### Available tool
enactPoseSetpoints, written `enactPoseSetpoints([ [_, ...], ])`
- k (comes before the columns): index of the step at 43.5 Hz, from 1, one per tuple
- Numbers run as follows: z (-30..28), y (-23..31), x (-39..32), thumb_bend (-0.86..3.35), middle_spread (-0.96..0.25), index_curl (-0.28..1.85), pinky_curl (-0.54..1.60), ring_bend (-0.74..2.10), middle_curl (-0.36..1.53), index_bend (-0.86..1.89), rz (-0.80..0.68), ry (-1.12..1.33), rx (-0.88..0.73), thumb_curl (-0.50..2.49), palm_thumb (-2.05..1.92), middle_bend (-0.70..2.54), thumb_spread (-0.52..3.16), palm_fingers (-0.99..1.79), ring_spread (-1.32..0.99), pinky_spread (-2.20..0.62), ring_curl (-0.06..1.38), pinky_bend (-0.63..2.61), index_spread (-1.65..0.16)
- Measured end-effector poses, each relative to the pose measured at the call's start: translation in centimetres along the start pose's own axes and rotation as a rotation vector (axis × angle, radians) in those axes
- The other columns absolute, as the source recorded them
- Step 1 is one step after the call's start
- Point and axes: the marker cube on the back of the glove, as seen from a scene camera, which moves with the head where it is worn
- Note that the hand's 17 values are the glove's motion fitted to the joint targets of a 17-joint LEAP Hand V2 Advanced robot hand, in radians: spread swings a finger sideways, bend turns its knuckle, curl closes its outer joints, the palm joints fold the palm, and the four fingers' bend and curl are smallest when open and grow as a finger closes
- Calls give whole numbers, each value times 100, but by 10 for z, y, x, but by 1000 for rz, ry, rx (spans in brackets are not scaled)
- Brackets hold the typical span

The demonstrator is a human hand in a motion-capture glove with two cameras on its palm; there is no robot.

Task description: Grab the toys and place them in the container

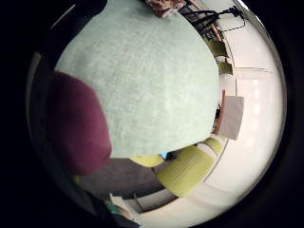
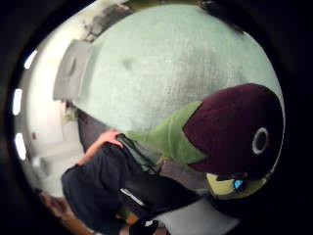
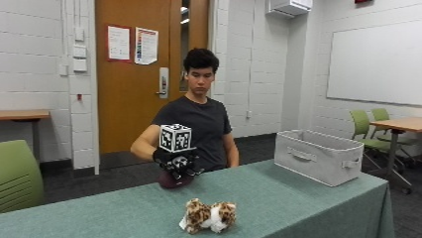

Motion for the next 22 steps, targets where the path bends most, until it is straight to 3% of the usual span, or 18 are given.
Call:
enactPoseSetpoints([
  [22, 32, 13, 17, -5, -13, 36, 39, 20, 30, 13, 23, 30, -80, 24, -3, 14, 72, -7, -31, -7, 25, 88, -25],
])
